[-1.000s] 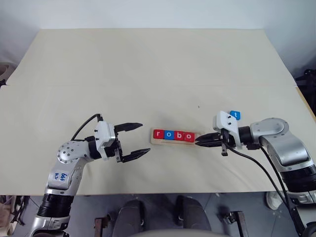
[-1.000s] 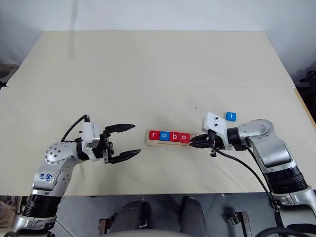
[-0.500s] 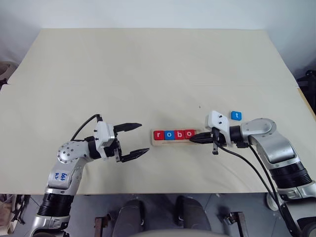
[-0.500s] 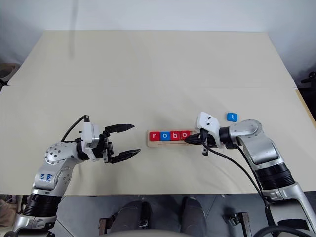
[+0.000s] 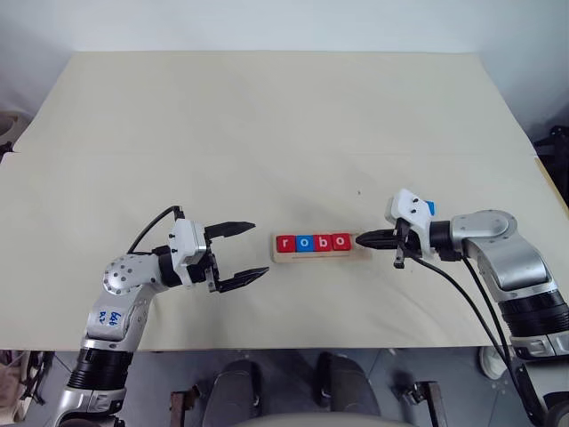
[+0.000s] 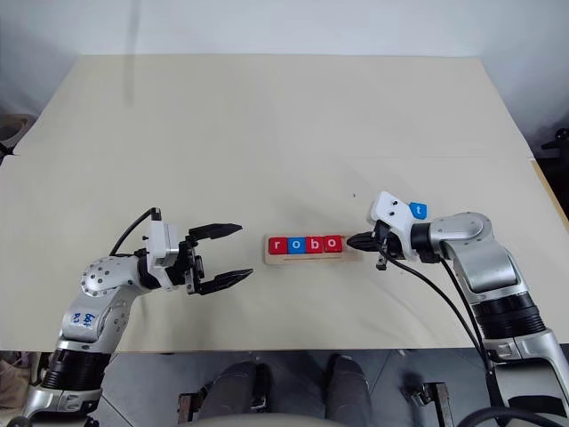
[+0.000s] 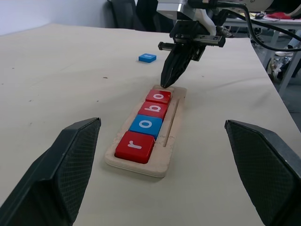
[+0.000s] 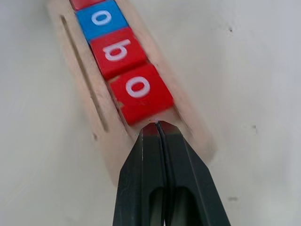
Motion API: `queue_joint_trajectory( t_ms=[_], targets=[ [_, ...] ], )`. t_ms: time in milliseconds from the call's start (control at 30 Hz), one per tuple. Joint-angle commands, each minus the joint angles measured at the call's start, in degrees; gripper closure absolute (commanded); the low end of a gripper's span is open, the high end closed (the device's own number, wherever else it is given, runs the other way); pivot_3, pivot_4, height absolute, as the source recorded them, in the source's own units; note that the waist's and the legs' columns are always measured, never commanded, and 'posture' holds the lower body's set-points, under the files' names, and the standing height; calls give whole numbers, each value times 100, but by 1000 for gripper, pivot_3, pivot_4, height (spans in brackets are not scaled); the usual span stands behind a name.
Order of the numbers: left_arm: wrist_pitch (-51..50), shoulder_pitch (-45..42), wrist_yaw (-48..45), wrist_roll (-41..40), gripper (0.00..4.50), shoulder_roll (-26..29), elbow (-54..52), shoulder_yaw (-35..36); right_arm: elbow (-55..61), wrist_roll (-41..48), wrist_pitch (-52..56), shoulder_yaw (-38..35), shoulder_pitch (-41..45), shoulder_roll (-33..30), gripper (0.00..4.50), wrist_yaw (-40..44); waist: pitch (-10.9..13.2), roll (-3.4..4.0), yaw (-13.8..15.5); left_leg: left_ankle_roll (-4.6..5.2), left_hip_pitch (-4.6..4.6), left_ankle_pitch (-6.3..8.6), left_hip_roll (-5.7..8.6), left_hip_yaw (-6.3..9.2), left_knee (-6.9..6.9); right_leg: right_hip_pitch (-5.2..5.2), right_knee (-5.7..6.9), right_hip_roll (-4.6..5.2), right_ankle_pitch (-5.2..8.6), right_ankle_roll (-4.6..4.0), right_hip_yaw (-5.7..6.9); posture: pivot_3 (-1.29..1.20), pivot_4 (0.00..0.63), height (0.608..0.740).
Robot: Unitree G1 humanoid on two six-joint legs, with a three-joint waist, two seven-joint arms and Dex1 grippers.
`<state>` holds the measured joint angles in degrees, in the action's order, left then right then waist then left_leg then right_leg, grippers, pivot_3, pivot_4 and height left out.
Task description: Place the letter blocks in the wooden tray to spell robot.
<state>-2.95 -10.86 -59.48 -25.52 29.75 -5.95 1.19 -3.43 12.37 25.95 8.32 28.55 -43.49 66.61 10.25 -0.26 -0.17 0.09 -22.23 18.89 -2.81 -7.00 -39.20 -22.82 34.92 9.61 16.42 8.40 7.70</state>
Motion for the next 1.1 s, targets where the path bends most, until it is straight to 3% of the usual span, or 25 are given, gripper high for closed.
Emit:
queue_joint_trajectory(
  t_ms=[33, 400, 667, 800, 933, 1100],
  targets=[
    [69, -69, -15, -26, 0, -4, -54, 33, 9, -4, -179, 56, 85, 132, 4479, 16, 0, 0, -1, 0, 0, 0, 0, 0, 0, 0, 0, 0, 0, 0, 0, 0, 150, 740],
    [44, -7, 48, -30, 0, -5, -145, 44, 290, 59, -25, 82, 30, 201, 4479, 79, 0, 0, 1, 0, 0, 0, 0, 1, 0, 0, 1, 0, 0, 0, 0, 0, 150, 740],
    [36, -15, -68, -60, 0, -7, -54, -3, 768, 416, -287, -1050, -737, -146, 4479, -278, 0, 0, 24, 1, -4, 0, 0, 1, 0, 0, -5, 0, 0, 0, 2, 0, 150, 740],
    [50, -213, -186, -54, 0, -37, 214, -45, 1301, 804, -415, -2418, -2043, -75, 3650, -743, 0, 0, 120, 0, -2, 0, 0, 6, 2, 2, -3, 0, 0, 0, 6, 0, 150, 740],
    [78, -351, -275, -45, 0, -85, 407, -70, 1810, 856, -780, -3242, -3100, 354, 2289, -1389, -1, -1, 151, 1, 2, 1, 1, -3, 2, 3, -5, 0, -1, 2, -1, 0, 150, 740],
    [86, -591, -388, -26, 0, -142, 665, -124, 2124, 650, -1556, -3931, -4160, 1383, 677, -2442, -6, 4, 145, 0, 7, 0, 1, -4, 2, 5, 3, -1, -1, -1, -6, 0, 150, 740]
  ],
)
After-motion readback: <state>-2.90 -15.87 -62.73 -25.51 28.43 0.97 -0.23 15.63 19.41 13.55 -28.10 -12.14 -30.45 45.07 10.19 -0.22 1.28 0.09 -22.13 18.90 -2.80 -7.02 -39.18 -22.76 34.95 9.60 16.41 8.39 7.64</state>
